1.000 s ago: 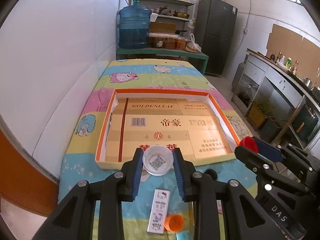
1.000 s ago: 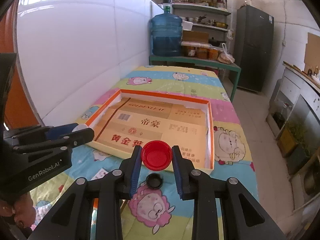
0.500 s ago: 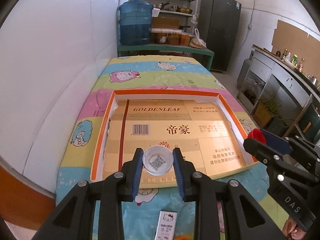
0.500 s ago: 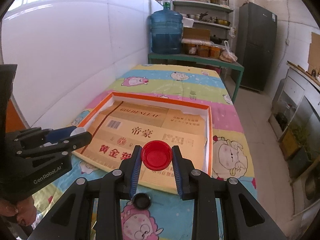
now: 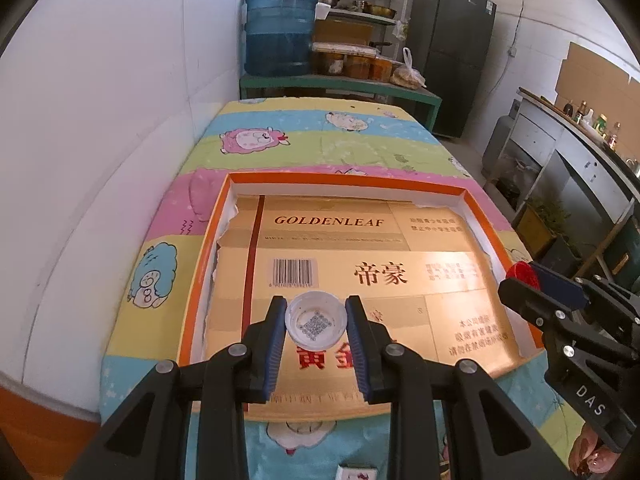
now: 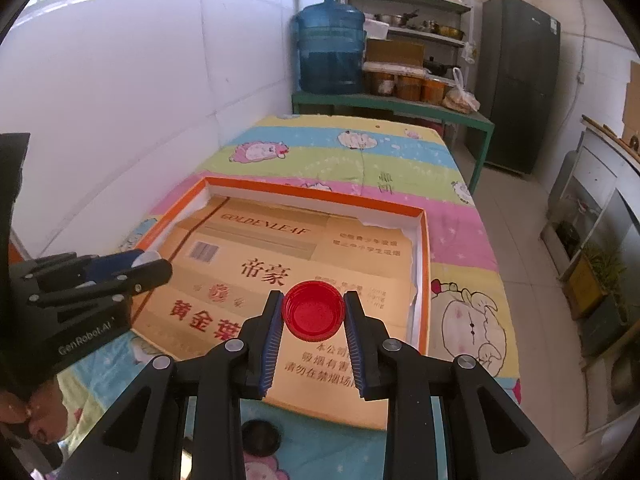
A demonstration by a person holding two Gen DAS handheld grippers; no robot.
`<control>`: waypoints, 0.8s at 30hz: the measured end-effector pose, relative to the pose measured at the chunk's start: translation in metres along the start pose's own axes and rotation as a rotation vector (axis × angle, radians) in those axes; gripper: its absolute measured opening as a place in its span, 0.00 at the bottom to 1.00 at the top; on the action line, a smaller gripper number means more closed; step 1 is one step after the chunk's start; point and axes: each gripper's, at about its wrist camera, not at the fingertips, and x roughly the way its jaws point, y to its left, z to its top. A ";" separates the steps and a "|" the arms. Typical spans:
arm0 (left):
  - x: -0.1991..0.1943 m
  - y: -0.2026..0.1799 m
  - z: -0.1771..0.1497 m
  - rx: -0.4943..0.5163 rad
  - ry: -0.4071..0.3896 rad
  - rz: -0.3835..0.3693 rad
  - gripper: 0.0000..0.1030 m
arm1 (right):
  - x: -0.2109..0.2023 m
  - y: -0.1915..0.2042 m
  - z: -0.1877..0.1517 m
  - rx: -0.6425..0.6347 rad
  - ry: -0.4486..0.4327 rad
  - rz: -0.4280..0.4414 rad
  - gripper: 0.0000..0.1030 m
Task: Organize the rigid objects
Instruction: 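Carry the white cap and red cap over the cardboard tray with both tools, then open the left tool to drop the white cap while the right tool releases the red cap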
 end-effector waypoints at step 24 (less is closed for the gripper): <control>0.065 0.013 0.016 -0.016 0.105 -0.004 0.30 | 0.069 -0.023 0.004 0.049 0.133 0.031 0.30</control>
